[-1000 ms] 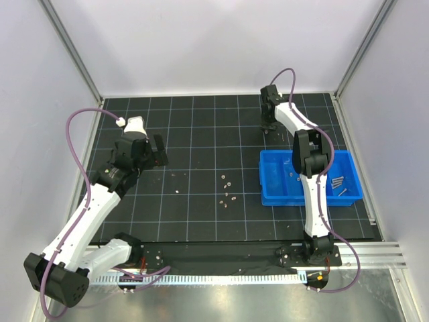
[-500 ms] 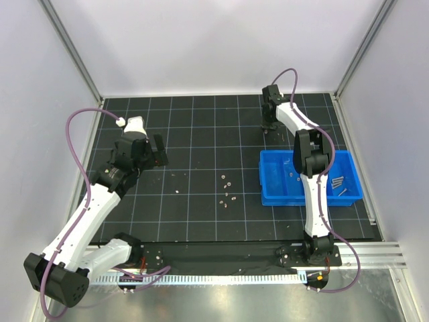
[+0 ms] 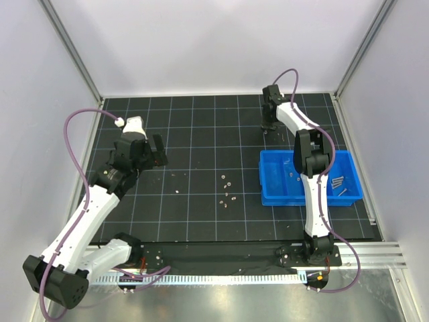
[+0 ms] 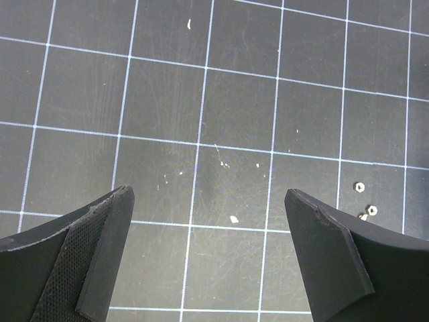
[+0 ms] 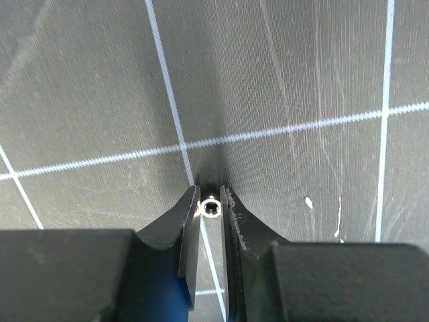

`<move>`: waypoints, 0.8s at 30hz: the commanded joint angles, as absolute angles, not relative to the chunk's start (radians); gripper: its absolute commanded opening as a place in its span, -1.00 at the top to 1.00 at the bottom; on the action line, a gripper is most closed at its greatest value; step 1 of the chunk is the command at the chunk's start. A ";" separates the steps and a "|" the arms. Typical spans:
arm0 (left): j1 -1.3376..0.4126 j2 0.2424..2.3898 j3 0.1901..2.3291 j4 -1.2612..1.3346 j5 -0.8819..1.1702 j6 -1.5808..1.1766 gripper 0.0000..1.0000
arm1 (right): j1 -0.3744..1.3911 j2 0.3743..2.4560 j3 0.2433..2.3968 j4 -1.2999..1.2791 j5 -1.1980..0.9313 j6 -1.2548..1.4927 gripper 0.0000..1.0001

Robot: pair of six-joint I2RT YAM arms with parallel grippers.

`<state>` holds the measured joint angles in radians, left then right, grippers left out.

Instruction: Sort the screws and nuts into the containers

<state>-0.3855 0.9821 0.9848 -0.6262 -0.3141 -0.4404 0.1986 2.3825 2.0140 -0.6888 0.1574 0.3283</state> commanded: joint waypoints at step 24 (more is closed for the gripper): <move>-0.382 0.861 0.982 -0.580 -0.216 -0.463 -0.99 | 0.164 1.522 1.315 -0.830 0.342 0.445 0.62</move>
<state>-0.3855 0.8814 0.9848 -0.6212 -0.2485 -0.4500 0.1734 1.5486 1.4292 -0.8555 0.3317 0.4015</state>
